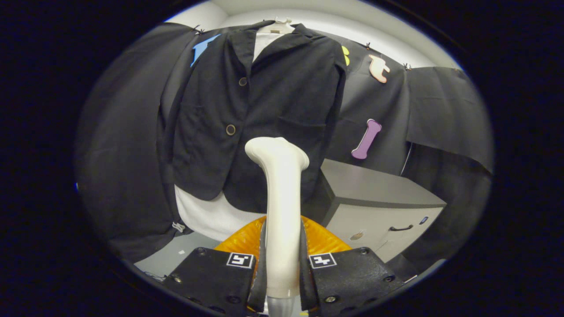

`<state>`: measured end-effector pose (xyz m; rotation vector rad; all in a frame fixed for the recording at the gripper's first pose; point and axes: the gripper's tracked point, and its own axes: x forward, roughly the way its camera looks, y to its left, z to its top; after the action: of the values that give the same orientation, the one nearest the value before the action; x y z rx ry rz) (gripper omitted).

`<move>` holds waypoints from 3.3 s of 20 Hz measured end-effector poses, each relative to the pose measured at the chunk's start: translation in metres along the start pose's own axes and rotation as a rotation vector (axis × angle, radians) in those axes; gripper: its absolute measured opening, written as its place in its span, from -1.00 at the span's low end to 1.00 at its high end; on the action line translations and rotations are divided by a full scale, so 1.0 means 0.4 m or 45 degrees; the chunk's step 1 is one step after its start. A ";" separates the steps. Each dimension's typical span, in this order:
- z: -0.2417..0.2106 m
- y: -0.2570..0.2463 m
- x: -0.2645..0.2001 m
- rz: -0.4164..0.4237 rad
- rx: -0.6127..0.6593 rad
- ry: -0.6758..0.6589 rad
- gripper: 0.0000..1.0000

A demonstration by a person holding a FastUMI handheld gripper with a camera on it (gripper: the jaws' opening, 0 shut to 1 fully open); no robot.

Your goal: Iron the clothes twice with a garment steamer, once on the left side and once on the right side.

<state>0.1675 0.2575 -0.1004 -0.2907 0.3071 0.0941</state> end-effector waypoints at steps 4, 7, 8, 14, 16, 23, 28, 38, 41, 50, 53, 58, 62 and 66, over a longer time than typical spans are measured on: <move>-0.099 0.009 0.025 0.008 -0.041 0.102 -0.35; -0.159 0.013 0.031 0.020 -0.064 0.161 -0.35; -0.170 0.013 0.032 0.020 -0.075 0.173 -0.35; -0.199 0.012 0.033 0.033 -0.109 0.226 -0.35; -0.168 0.006 0.015 0.036 -0.104 0.198 -0.35; 0.102 0.023 -0.105 0.123 -0.016 -0.106 -0.35; 0.375 0.054 -0.155 0.161 0.041 -0.415 -0.35; 0.803 0.166 -0.157 0.171 0.078 -0.852 -0.35; 0.911 0.191 -0.129 0.150 0.095 -0.922 -0.35; 1.126 0.272 -0.055 0.125 0.068 -1.028 -0.35; 1.143 0.287 -0.019 0.092 0.029 -0.999 -0.35; 1.105 0.298 -0.009 0.084 -0.035 -1.007 -0.35; 1.062 0.269 -0.027 0.109 -0.033 -0.997 -0.36; 1.032 0.258 -0.022 0.133 -0.032 -0.972 -0.34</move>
<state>0.2623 0.4777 0.2513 -0.2441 -0.4374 0.3012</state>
